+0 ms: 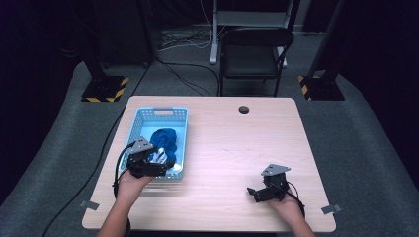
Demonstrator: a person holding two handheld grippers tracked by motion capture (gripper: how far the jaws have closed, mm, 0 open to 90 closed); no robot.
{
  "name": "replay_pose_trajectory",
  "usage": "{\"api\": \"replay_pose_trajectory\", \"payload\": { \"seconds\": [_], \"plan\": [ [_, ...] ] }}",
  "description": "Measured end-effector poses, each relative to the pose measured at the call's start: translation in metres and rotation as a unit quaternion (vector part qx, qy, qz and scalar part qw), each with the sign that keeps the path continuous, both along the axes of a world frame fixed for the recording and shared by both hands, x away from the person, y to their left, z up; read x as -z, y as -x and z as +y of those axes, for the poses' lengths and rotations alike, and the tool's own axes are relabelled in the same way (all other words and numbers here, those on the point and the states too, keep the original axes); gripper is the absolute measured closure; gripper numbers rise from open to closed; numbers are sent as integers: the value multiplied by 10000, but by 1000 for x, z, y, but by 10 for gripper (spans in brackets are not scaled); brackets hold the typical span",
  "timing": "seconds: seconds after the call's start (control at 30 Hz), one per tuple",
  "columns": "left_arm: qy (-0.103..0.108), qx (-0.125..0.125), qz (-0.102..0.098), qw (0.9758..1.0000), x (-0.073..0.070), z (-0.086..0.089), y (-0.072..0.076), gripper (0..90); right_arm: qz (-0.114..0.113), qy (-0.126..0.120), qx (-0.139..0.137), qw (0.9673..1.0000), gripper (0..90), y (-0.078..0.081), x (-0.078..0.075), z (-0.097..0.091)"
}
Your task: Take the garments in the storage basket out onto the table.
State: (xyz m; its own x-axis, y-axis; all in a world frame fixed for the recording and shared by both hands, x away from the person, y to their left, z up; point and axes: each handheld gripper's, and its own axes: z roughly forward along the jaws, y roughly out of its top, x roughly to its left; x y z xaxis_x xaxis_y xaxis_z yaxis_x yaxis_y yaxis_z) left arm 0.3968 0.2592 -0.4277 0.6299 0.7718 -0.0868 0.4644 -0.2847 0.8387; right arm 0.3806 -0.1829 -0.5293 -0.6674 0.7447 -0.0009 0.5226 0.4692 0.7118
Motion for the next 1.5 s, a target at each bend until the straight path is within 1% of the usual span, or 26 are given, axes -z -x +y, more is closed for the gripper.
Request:
{"api": "replay_pose_trajectory", "payload": {
  "seconds": [0.33,0.5,0.6,0.7,0.83,0.93,1.03,1.2,1.27,1.33,1.5],
  "plan": [
    [-45,-82,15,10000,-2,2,-10,84,0,0,0,10000,0,0,0,0],
    [-98,-116,62,9999,-1,1,-16,84,0,0,1,10000,0,0,0,0],
    [-65,-143,69,9999,-1,1,-19,84,0,0,0,10000,0,0,0,0],
    [8,-224,85,9997,1,-1,-24,84,0,0,0,10000,0,0,0,0],
    [-41,-247,106,9996,2,-4,-28,84,1,0,0,10000,0,0,0,0],
    [-116,-257,84,9996,1,-6,-29,84,0,0,0,10000,0,0,0,0],
    [-117,-289,65,9995,0,-6,-31,84,0,-1,0,10000,0,0,0,0],
    [-189,-389,41,9991,-2,-6,-36,84,1,-1,0,10000,0,0,0,0],
    [-203,-406,48,9990,-2,-7,-37,84,1,-1,0,10000,0,0,0,0],
    [-259,-454,60,9986,-3,-8,-40,84,1,0,0,10000,0,0,0,0],
    [-306,-454,115,9984,-1,-9,-47,83,3,-2,0,10000,0,0,0,0]
  ]
}}
